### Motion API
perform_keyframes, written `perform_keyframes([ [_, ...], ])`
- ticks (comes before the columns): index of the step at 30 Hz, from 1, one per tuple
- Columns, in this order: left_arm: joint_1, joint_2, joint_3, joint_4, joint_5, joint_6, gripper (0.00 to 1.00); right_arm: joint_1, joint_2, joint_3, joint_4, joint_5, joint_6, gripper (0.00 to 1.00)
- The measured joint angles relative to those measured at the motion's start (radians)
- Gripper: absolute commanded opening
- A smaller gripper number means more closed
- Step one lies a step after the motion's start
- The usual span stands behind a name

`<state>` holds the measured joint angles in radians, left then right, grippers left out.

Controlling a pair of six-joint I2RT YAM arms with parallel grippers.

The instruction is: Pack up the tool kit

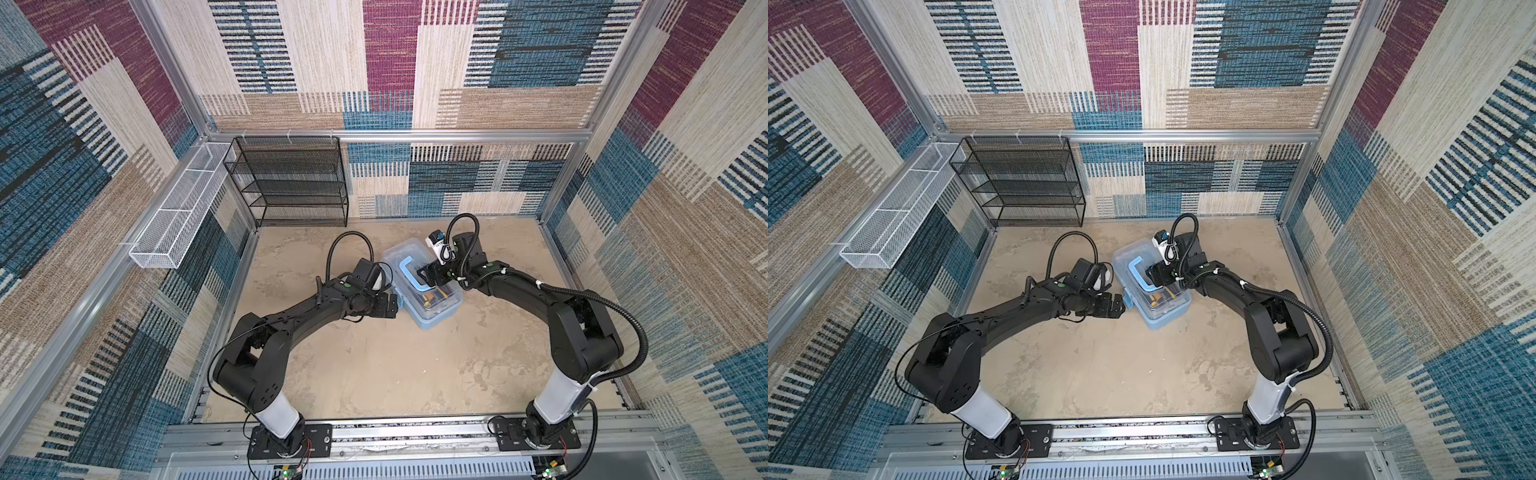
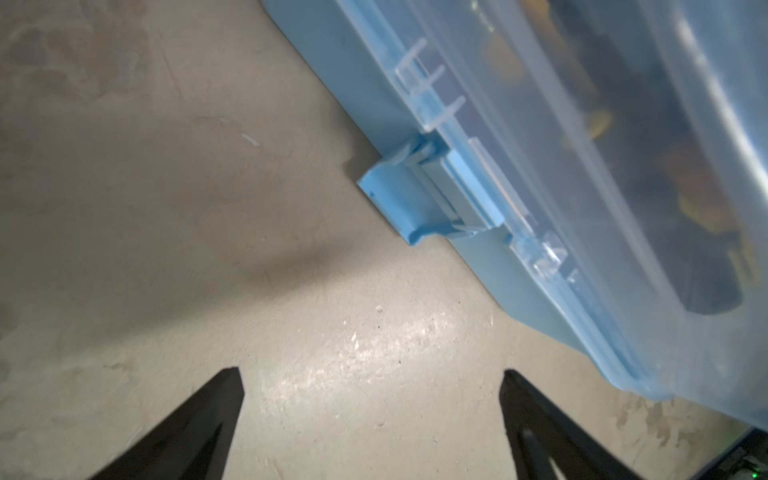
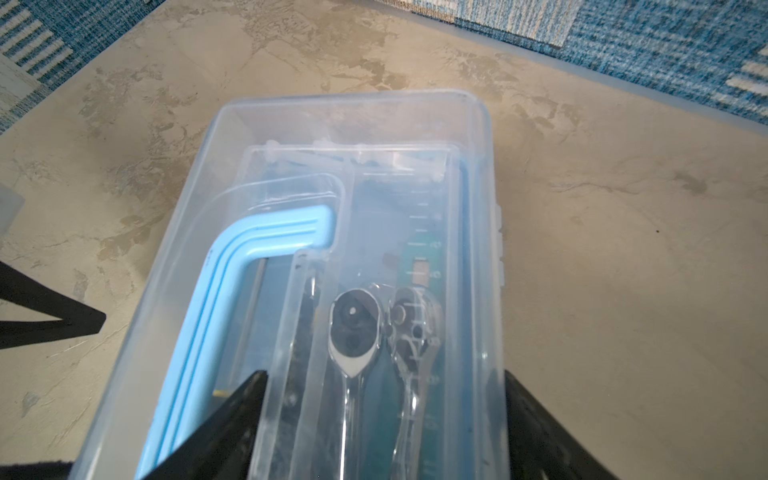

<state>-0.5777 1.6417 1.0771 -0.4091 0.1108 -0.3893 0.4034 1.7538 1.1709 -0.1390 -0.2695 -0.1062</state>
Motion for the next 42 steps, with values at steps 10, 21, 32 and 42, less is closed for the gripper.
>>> perform_keyframes([
  [10, -0.08, -0.006, -0.086, 0.098, -0.136, 0.075, 0.99, 0.0, -0.015, -0.054, 0.071, 0.006, 0.02, 0.71],
  [21, -0.195, 0.056, -0.192, 0.367, -0.341, 0.182, 0.99, 0.001, -0.032, -0.093, 0.111, 0.01, 0.023, 0.7],
  [32, -0.224, 0.14, -0.261, 0.633, -0.452, 0.185, 0.99, 0.001, -0.059, -0.135, 0.134, 0.024, 0.035, 0.7],
  [42, -0.229, 0.186, -0.336, 0.884, -0.511, 0.179, 1.0, 0.001, -0.068, -0.151, 0.138, 0.033, 0.046, 0.7],
])
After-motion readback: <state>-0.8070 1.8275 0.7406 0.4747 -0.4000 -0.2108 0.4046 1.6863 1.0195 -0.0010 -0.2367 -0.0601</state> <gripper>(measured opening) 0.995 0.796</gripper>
